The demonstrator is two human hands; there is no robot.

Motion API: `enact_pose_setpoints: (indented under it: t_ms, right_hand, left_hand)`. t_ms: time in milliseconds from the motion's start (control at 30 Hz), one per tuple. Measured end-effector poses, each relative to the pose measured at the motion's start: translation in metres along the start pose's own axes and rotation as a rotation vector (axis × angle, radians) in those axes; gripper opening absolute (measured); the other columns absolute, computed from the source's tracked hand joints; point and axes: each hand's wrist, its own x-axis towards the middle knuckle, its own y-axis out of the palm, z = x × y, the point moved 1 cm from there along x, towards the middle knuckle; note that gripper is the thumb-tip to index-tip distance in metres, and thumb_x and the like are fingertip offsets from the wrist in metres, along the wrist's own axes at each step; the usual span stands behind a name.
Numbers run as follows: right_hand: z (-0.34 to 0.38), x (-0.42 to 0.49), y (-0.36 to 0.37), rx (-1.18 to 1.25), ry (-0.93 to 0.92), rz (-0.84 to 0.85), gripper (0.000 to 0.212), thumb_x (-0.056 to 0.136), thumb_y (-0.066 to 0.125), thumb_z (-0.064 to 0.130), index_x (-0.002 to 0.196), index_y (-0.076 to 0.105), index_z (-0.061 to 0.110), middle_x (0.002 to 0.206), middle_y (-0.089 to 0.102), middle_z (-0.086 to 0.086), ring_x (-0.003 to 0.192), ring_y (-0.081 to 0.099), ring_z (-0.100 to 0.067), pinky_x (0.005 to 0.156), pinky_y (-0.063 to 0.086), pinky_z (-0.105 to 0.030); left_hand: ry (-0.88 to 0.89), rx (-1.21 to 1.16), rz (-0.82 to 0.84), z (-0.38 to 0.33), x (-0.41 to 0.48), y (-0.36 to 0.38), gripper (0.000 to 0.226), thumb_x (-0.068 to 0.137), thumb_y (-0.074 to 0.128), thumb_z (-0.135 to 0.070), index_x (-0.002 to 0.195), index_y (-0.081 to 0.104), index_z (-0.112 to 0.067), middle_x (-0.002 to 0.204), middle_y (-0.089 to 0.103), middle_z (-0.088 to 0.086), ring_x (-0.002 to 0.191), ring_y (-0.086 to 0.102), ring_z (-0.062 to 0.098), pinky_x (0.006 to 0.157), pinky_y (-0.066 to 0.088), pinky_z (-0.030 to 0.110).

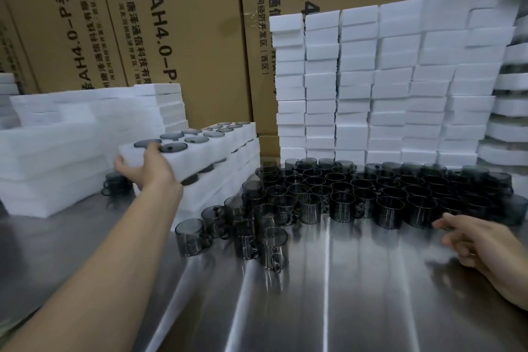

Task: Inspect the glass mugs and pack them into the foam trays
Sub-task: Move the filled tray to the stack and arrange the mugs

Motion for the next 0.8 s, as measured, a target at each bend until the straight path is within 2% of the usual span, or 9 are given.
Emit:
enact_pose_setpoints:
  t_ms: [67,167,267,333,500,567,633,733,800]
  right_hand:
    - [-0.001,0.000,0.000,-0.003,-0.001,-0.001,0.026,0.100,0.070,0.034,0.089,0.084,0.017,0.067,0.067,-0.011,0.044,0.049,-0.011,0.037,0.037,-0.025]
    - [-0.002,0.001,0.001,-0.024,-0.008,0.000,0.025,0.101,0.069,0.034,0.090,0.084,0.017,0.068,0.068,-0.010,0.045,0.051,-0.011,0.037,0.039,-0.025]
    - [-0.003,0.002,0.001,-0.036,-0.017,0.007,0.026,0.103,0.067,0.031,0.088,0.084,0.018,0.069,0.068,-0.009,0.046,0.052,-0.012,0.038,0.039,-0.025]
    - [-0.003,0.003,0.002,-0.043,-0.025,0.013,0.026,0.104,0.066,0.029,0.088,0.084,0.018,0.069,0.068,-0.010,0.047,0.052,-0.012,0.038,0.039,-0.026]
    - [-0.005,0.003,0.002,-0.060,-0.051,0.030,0.028,0.105,0.064,0.024,0.087,0.083,0.016,0.068,0.068,-0.010,0.047,0.051,-0.011,0.038,0.040,-0.025]
    - [-0.005,0.004,0.002,-0.061,-0.058,0.026,0.028,0.105,0.064,0.024,0.086,0.083,0.015,0.068,0.067,-0.010,0.047,0.051,-0.011,0.037,0.039,-0.025]
    - [-0.005,0.005,0.002,-0.049,-0.061,0.021,0.028,0.105,0.064,0.024,0.086,0.083,0.014,0.068,0.067,-0.010,0.046,0.050,-0.011,0.037,0.039,-0.024]
    - [-0.006,0.006,0.001,-0.030,-0.048,0.018,0.027,0.104,0.064,0.025,0.087,0.082,0.014,0.068,0.068,-0.009,0.046,0.051,-0.010,0.037,0.039,-0.023]
    - [-0.007,0.007,0.001,-0.026,-0.041,0.020,0.027,0.104,0.064,0.025,0.087,0.082,0.014,0.068,0.068,-0.009,0.045,0.051,-0.009,0.036,0.039,-0.023]
  left_hand:
    - [0.017,-0.010,-0.015,0.006,0.001,-0.001,0.089,0.086,0.077,-0.029,0.159,0.030,-0.050,0.133,0.050,-0.009,0.093,0.063,0.011,0.071,0.059,0.033]
    - [0.028,-0.032,-0.034,0.006,0.005,0.004,0.088,0.088,0.074,-0.029,0.159,0.028,-0.049,0.136,0.052,-0.008,0.099,0.067,0.016,0.080,0.063,0.038]
    - [-0.008,-0.050,-0.048,0.002,0.009,0.011,0.088,0.092,0.071,-0.027,0.162,0.023,-0.048,0.133,0.048,-0.009,0.089,0.065,0.012,0.051,0.057,0.026]
    - [-0.022,-0.027,-0.043,0.003,0.013,0.013,0.087,0.094,0.070,-0.027,0.163,0.020,-0.046,0.132,0.044,-0.007,0.083,0.061,0.010,0.042,0.050,0.022]
    - [-0.054,0.021,-0.008,0.007,0.017,0.019,0.087,0.096,0.068,-0.025,0.164,0.017,-0.044,0.133,0.040,-0.008,0.086,0.060,0.013,0.057,0.055,0.031]
    - [-0.091,-0.009,-0.019,0.005,0.020,0.023,0.090,0.095,0.070,-0.023,0.164,0.016,-0.044,0.133,0.036,-0.008,0.100,0.065,0.020,0.074,0.064,0.040]
    - [-0.119,-0.016,-0.017,0.003,0.022,0.025,0.092,0.094,0.071,-0.023,0.164,0.015,-0.045,0.133,0.035,-0.008,0.110,0.067,0.024,0.087,0.065,0.045]
    - [-0.116,0.035,0.004,0.004,0.022,0.027,0.093,0.094,0.071,-0.027,0.163,0.013,-0.048,0.134,0.037,-0.007,0.112,0.064,0.025,0.090,0.064,0.047]
    - [-0.109,0.088,0.013,0.004,0.023,0.026,0.093,0.095,0.069,-0.029,0.165,0.010,-0.048,0.144,0.039,-0.008,0.119,0.060,0.025,0.096,0.061,0.047]
